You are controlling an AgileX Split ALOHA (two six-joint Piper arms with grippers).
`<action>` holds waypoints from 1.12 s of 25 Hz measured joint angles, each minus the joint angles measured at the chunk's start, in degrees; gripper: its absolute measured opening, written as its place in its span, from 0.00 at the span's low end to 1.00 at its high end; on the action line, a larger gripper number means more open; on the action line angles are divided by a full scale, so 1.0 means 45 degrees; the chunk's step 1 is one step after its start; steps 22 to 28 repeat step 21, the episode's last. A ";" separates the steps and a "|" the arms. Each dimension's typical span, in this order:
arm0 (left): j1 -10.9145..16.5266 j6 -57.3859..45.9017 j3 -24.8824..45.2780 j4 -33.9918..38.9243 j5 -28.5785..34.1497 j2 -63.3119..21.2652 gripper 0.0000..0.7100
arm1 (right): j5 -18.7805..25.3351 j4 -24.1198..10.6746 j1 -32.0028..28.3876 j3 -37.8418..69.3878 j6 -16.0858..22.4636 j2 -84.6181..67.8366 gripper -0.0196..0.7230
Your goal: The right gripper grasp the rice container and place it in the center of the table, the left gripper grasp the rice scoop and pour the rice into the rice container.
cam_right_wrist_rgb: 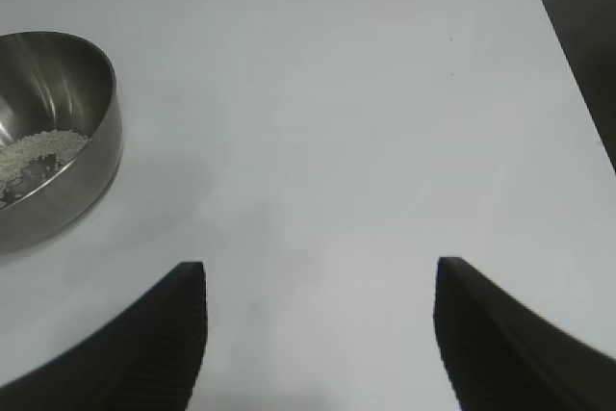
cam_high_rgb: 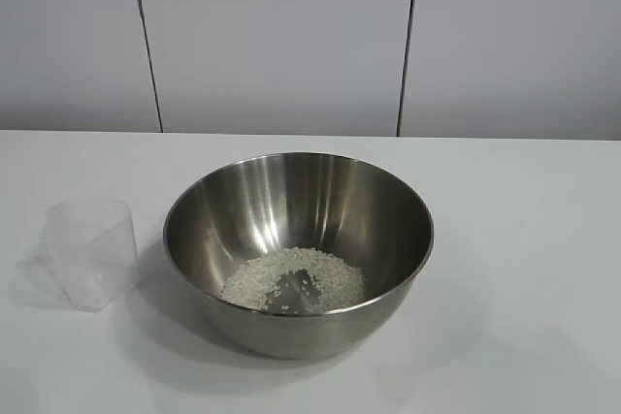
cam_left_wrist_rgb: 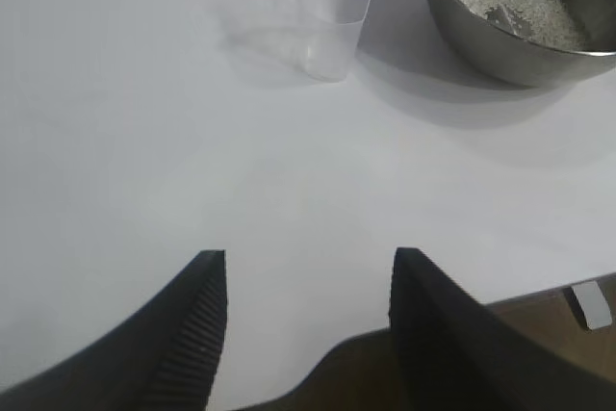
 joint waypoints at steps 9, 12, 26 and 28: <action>0.0000 0.0000 0.0256 -0.0010 -0.0464 0.0000 0.54 | 0.0000 0.0000 0.0000 0.0000 0.0000 0.0000 0.66; 0.0000 0.0000 0.0270 -0.0010 -0.0464 0.0000 0.54 | 0.0000 0.0005 0.0000 0.0000 0.0000 0.0000 0.66; 0.0000 0.0000 0.0270 -0.0010 -0.0464 0.0000 0.54 | 0.0000 0.0005 0.0000 0.0000 0.0000 0.0000 0.66; 0.0000 0.0000 0.0270 -0.0010 -0.0464 0.0000 0.54 | 0.0000 0.0005 0.0000 0.0000 0.0000 0.0000 0.66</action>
